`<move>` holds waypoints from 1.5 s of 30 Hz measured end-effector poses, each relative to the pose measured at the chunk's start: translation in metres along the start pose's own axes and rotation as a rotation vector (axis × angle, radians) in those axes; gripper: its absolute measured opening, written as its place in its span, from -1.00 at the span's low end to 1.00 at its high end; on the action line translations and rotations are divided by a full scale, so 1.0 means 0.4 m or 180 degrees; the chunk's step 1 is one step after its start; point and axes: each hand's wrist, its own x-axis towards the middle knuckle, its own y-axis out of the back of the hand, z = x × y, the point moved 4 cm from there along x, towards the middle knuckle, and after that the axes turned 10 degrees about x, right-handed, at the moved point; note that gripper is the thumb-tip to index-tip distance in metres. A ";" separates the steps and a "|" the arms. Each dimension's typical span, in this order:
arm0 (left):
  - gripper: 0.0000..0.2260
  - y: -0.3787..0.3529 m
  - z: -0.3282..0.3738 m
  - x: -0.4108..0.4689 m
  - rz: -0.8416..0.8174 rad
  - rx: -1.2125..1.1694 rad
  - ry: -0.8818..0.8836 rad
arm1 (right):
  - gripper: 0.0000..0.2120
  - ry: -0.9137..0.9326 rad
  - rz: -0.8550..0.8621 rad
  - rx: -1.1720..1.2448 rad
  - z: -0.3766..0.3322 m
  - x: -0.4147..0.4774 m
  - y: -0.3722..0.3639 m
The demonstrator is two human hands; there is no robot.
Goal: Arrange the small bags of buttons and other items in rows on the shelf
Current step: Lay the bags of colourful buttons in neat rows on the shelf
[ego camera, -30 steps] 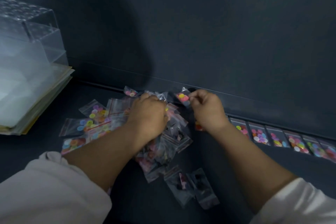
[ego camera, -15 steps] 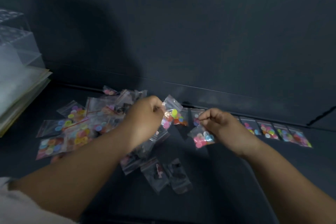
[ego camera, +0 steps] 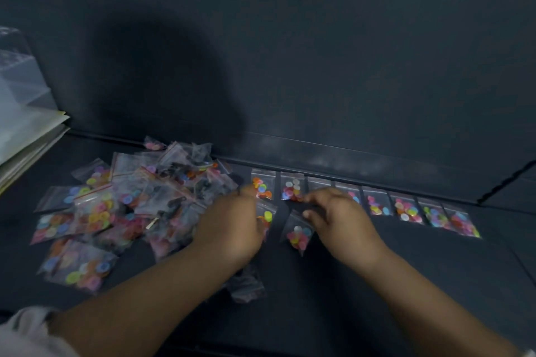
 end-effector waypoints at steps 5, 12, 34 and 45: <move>-0.73 -0.021 0.022 0.004 0.0302 0.0591 -0.0639 | -0.88 -0.0045 -0.0068 0.0064 0.028 -0.036 -0.037; -0.85 -0.087 -0.004 0.022 -0.0068 0.0669 -0.1015 | -0.81 0.0362 -0.0315 0.0267 0.045 -0.036 -0.084; -0.81 -0.086 -0.005 0.010 0.0113 0.0556 -0.1011 | -0.87 0.0653 -0.0267 -0.0166 0.044 -0.007 -0.099; -0.74 -0.068 -0.020 0.018 0.0228 0.0498 -0.1039 | -0.81 0.0548 -0.0059 -0.0037 0.009 0.004 -0.075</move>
